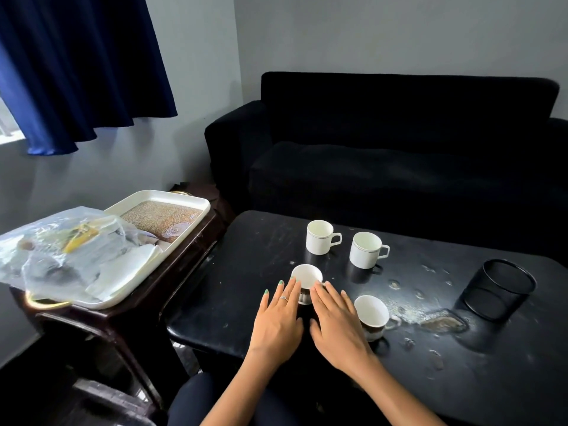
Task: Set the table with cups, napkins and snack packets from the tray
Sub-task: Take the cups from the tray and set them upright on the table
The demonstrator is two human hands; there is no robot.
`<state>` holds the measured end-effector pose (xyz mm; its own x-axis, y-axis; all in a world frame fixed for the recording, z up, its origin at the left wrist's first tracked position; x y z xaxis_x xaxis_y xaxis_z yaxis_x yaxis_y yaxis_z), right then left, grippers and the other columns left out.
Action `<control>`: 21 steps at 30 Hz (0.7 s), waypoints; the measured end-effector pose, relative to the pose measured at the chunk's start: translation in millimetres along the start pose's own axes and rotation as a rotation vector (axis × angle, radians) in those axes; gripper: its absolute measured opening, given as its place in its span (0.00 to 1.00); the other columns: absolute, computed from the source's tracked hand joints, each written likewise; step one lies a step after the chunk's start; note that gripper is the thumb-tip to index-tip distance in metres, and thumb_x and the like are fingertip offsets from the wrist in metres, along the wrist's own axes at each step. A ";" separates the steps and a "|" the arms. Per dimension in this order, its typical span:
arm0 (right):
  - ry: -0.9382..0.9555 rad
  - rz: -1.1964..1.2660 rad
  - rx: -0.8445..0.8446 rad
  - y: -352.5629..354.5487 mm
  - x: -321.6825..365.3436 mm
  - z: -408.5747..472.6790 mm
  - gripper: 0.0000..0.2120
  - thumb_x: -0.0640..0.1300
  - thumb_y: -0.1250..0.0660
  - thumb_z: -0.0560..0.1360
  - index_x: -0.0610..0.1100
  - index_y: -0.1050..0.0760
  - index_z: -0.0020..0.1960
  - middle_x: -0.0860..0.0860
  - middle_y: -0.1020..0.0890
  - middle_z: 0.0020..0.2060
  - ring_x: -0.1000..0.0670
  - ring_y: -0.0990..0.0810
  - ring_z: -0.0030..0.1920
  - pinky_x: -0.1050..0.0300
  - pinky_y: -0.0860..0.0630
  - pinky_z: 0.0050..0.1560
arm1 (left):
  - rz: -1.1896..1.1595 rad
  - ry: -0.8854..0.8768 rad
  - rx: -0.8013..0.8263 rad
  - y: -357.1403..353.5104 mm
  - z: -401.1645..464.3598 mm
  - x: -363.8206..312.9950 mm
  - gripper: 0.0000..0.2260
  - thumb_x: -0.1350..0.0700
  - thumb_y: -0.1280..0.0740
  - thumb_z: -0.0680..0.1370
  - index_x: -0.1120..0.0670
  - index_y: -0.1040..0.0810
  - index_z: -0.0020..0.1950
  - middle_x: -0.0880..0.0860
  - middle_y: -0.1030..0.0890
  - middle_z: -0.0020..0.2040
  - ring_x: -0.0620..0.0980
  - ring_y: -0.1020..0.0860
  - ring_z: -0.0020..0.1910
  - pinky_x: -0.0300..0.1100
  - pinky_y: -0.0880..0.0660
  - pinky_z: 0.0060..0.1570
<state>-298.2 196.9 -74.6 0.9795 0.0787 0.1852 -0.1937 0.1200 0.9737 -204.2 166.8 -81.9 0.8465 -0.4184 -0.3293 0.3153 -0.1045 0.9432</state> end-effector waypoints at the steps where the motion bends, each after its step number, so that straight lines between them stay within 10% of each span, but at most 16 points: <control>1: -0.009 0.003 0.004 0.9 -0.8 3.6 0.30 0.48 0.47 0.78 0.43 0.53 0.77 0.51 0.51 0.77 0.51 0.57 0.77 0.51 0.60 0.74 | 0.007 0.001 0.005 -0.3 3.7 0.3 0.31 0.55 0.44 0.80 0.52 0.57 0.78 0.47 0.56 0.79 0.48 0.57 0.78 0.47 0.60 0.75; 17: -0.012 0.039 -0.068 22.4 -6.0 25.3 0.29 0.48 0.44 0.78 0.42 0.48 0.76 0.49 0.47 0.77 0.50 0.54 0.77 0.50 0.59 0.75 | 0.099 0.023 0.020 -1.1 23.6 0.6 0.33 0.54 0.46 0.80 0.52 0.65 0.77 0.48 0.64 0.78 0.51 0.64 0.77 0.54 0.65 0.73; 21: -0.036 0.170 -0.304 62.7 -16.5 2.4 0.24 0.41 0.40 0.76 0.41 0.34 0.71 0.47 0.31 0.70 0.49 0.38 0.73 0.58 0.47 0.73 | 0.080 -0.066 -0.063 2.9 3.5 -22.4 0.35 0.55 0.44 0.78 0.53 0.63 0.77 0.49 0.60 0.79 0.50 0.61 0.77 0.49 0.68 0.72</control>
<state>-326.4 200.8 -16.3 0.9323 0.0881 0.3509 -0.3558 0.3983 0.8454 -223.8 172.7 -71.7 0.8406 -0.4819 -0.2474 0.2757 -0.0125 0.9612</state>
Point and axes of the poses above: each hand's wrist, its own z-axis towards the middle knuckle, its own y-axis out of the back of the hand, x = y × z, the point moved 8 cm from there along z, towards the middle knuckle
